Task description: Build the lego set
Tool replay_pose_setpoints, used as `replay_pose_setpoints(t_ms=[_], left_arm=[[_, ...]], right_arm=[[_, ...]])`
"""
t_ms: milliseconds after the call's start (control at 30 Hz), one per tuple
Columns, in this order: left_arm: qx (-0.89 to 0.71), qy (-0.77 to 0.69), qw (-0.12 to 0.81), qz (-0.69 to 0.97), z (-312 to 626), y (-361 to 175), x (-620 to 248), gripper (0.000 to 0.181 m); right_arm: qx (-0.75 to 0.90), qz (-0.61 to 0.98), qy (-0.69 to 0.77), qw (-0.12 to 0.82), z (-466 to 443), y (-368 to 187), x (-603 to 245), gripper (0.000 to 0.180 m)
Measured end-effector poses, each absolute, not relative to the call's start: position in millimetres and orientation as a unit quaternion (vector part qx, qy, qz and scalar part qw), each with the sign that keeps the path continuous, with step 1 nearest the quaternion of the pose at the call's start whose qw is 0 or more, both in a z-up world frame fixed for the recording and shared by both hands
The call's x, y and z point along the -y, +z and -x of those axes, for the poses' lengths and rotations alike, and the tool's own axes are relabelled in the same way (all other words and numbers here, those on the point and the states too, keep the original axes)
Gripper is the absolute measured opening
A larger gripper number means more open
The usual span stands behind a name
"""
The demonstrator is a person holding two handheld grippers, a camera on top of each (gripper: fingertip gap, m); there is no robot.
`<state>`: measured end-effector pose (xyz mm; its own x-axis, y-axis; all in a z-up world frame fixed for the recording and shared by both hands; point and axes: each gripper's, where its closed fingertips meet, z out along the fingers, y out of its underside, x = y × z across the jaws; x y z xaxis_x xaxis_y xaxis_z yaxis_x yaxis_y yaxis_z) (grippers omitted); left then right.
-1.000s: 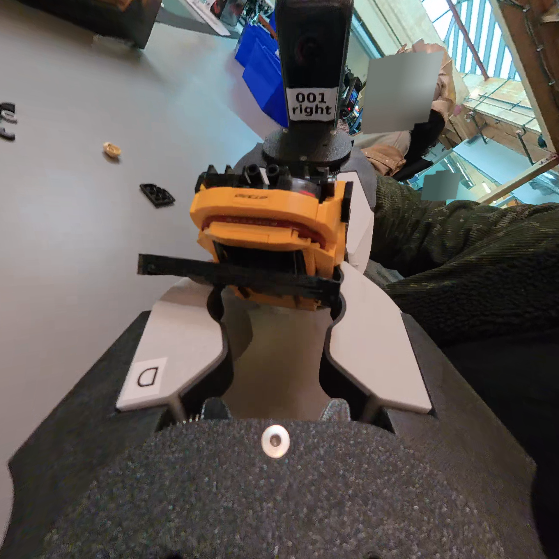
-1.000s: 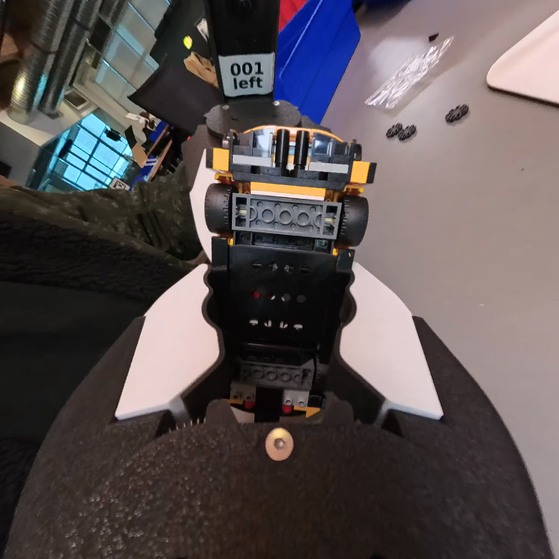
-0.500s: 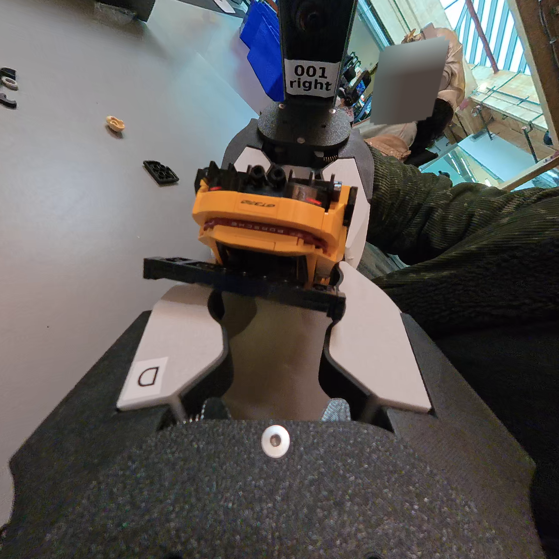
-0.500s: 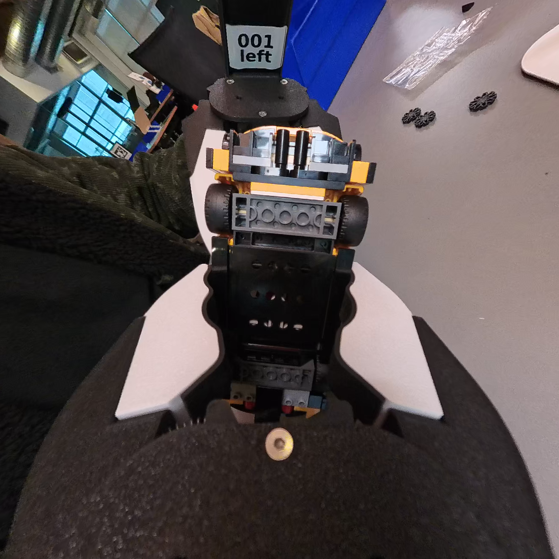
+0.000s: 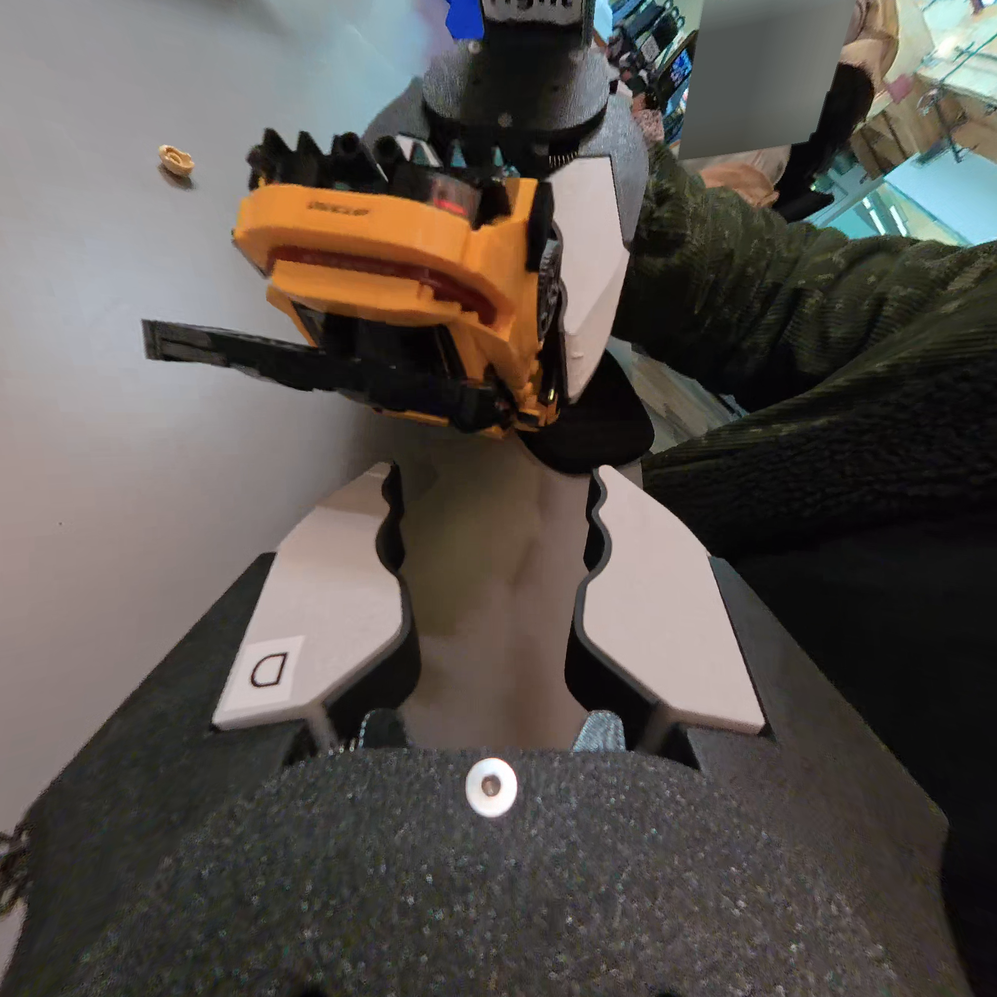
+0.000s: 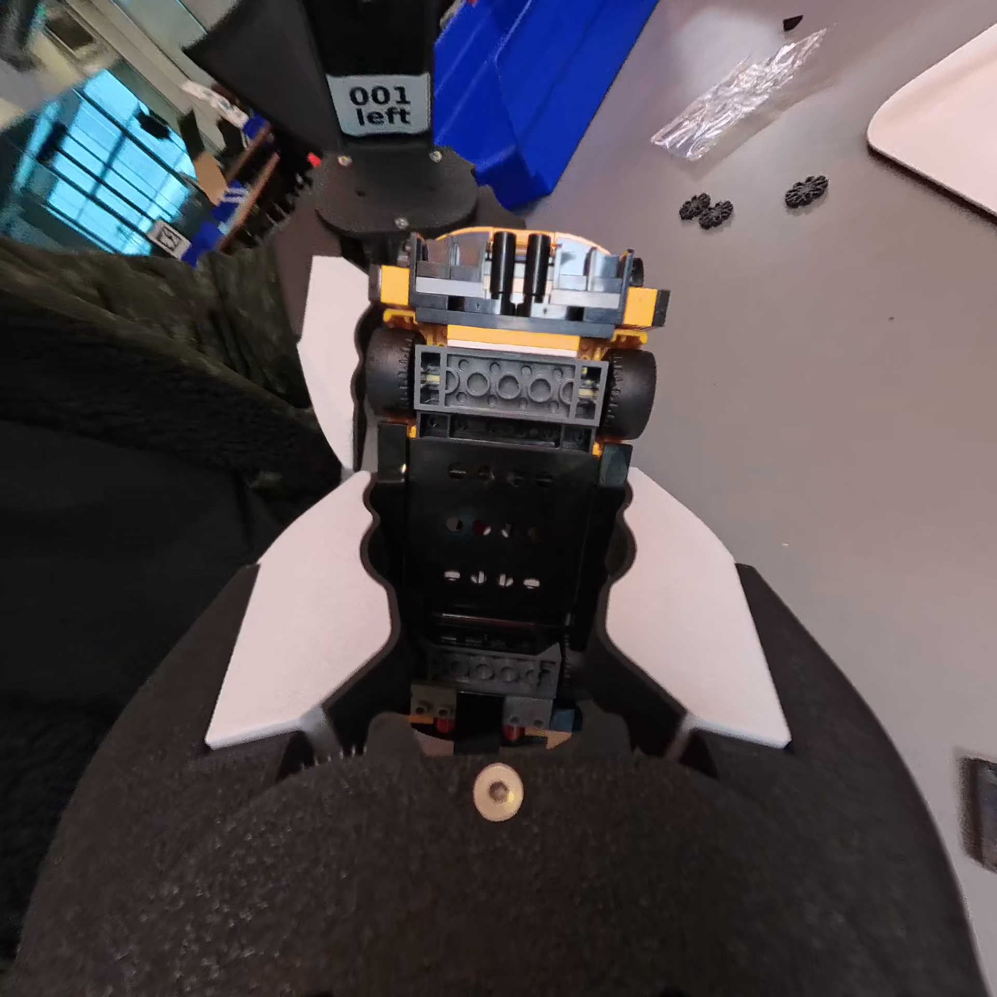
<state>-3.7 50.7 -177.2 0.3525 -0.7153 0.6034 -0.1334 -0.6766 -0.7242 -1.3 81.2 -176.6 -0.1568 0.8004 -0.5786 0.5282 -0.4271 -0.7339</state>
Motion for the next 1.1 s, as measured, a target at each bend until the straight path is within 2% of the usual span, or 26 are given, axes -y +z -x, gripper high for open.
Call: replay_pose_setpoints(t_ms=[333, 533, 833, 967, 1100], left_arm=[[-0.295, -0.433, 0.274, 0.806, 23, -196, -26, 0.064], [-0.349, -0.412, 0.254, 0.803, 34, -198, 3, 0.057], [-0.402, -0.298, 0.400, 0.768, 65, -167, -13, 0.057], [-0.407, -0.236, 0.408, 0.782, 80, -185, -36, 0.063], [-0.400, -0.238, 0.399, 0.790, 78, -202, -45, 0.065]], right_arm=[[0.567, 0.656, 0.479, 0.136, 8, -197, -80, 0.081], [0.612, 0.666, 0.391, 0.169, 17, -211, -77, 0.081], [0.675, 0.646, 0.309, 0.177, 30, -227, -68, 0.081], [0.694, 0.637, 0.285, 0.177, 34, -232, -64, 0.080], [0.708, 0.632, 0.259, 0.179, 36, -236, -63, 0.080]])
